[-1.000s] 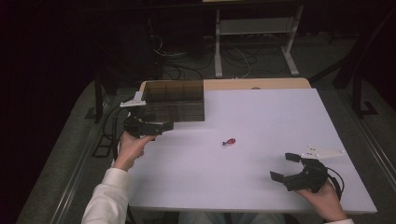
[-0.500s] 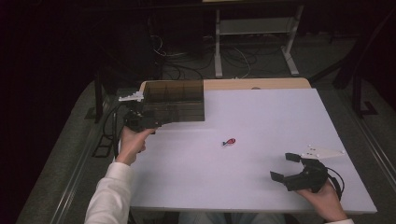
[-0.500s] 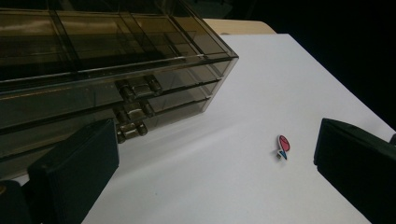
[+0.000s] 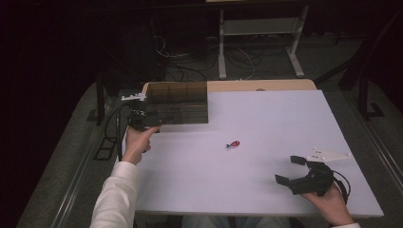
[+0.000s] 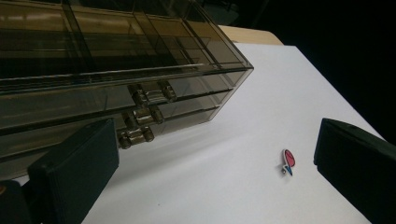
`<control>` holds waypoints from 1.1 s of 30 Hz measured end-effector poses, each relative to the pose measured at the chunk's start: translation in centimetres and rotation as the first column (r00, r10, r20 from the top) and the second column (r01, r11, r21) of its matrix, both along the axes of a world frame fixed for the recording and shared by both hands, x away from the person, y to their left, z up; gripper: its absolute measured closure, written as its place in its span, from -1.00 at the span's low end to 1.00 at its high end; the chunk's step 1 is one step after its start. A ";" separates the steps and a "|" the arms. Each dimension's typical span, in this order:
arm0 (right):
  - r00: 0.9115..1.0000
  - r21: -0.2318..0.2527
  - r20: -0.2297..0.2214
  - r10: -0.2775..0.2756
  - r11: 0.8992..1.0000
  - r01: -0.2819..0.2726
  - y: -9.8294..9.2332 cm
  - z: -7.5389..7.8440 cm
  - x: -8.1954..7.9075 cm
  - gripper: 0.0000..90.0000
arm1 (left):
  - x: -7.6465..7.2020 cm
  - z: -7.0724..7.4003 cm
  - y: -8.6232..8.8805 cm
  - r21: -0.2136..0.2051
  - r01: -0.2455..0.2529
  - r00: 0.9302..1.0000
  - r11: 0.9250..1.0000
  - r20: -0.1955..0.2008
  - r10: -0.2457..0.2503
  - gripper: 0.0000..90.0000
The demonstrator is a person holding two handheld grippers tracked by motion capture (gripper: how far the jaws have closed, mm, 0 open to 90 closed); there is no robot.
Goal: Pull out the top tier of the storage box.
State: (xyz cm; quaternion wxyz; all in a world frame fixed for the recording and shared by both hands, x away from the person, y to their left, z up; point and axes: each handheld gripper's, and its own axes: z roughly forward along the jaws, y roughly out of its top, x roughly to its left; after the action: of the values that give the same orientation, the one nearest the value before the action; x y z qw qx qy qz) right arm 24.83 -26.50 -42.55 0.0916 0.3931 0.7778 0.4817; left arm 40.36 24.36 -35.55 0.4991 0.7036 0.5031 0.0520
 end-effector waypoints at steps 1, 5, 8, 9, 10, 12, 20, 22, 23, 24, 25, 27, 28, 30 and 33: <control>1.000 0.000 0.000 0.000 1.000 0.000 0.0 0.0 0.0 -1.00 | 0.0 0.0 0.0 0.000 0.000 1.000 1.000 0.000 0.000 -1.00; 1.000 -0.001 0.000 0.001 1.000 -0.001 0.0 0.0 0.0 -1.00 | 0.4 -0.2 0.2 -0.033 -0.022 1.000 0.999 -0.013 0.021 -1.00; 1.000 -0.001 0.000 0.001 1.000 -0.001 0.0 0.0 0.0 -1.00 | 0.6 -0.4 0.3 -0.053 -0.037 0.999 0.998 -0.023 0.036 -1.00; 1.000 -0.002 0.000 0.002 1.000 -0.002 0.0 0.0 0.0 -1.00 | 0.7 -0.5 0.4 -0.069 -0.046 0.999 0.997 -0.028 0.044 -1.00; 1.000 -0.001 0.000 0.001 1.000 -0.001 0.0 0.0 0.0 -1.00 | 0.8 -0.5 0.4 -0.080 -0.049 0.998 0.996 -0.032 0.047 -1.00; 1.000 0.000 0.000 0.001 1.000 -0.001 0.0 0.0 0.0 -1.00 | 0.9 -0.6 0.4 -0.104 -0.057 0.998 0.993 -0.043 0.053 -1.00; 1.000 -0.007 0.000 0.004 1.000 -0.004 0.0 0.0 0.0 -1.00 | 1.4 -1.0 0.5 -0.186 -0.105 0.993 0.977 -0.079 0.092 -1.00; 1.000 -0.007 0.000 0.005 1.000 -0.005 0.1 0.0 0.0 -1.00 | 1.5 -1.2 0.6 -0.213 -0.115 0.991 0.970 -0.091 0.098 -1.00; 1.000 -0.008 0.000 0.005 1.000 -0.005 0.1 -0.1 0.0 -1.00 | 1.6 -1.3 0.7 -0.227 -0.119 0.990 0.967 -0.096 0.099 -1.00; 1.000 -0.008 0.000 0.004 1.000 -0.004 0.1 0.0 0.0 -1.00 | 1.7 -1.4 0.7 -0.237 -0.124 0.989 0.963 -0.106 0.101 -1.00; 1.000 -0.008 0.000 0.004 1.000 -0.004 0.1 0.0 0.0 -1.00 | 1.7 -1.4 0.7 -0.237 -0.124 0.989 0.963 -0.106 0.101 -1.00; 1.000 -0.009 0.001 0.003 1.000 -0.003 0.1 -0.1 0.0 -1.00 | 1.8 -1.7 0.8 -0.252 -0.140 0.986 0.958 -0.125 0.111 -1.00; 1.000 -0.011 0.002 0.003 1.000 -0.003 0.1 0.0 0.0 -1.00 | 1.8 -1.8 0.8 -0.252 -0.144 0.985 0.957 -0.129 0.114 -1.00; 1.000 -0.010 0.002 0.003 1.000 -0.003 0.1 0.0 0.0 -1.00 | 1.9 -1.9 0.8 -0.260 -0.150 0.984 0.954 -0.135 0.118 -1.00; 1.000 -0.010 0.002 0.003 1.000 -0.003 0.1 -0.1 0.0 -1.00 | 1.9 -2.0 0.8 -0.267 -0.159 0.982 0.951 -0.141 0.125 -1.00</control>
State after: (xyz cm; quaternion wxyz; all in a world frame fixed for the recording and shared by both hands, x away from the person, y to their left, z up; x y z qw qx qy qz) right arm 24.82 -26.43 -42.60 0.0935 0.3909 0.7807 0.4785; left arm 42.28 25.13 -37.60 0.5558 0.5906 0.5844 -0.0261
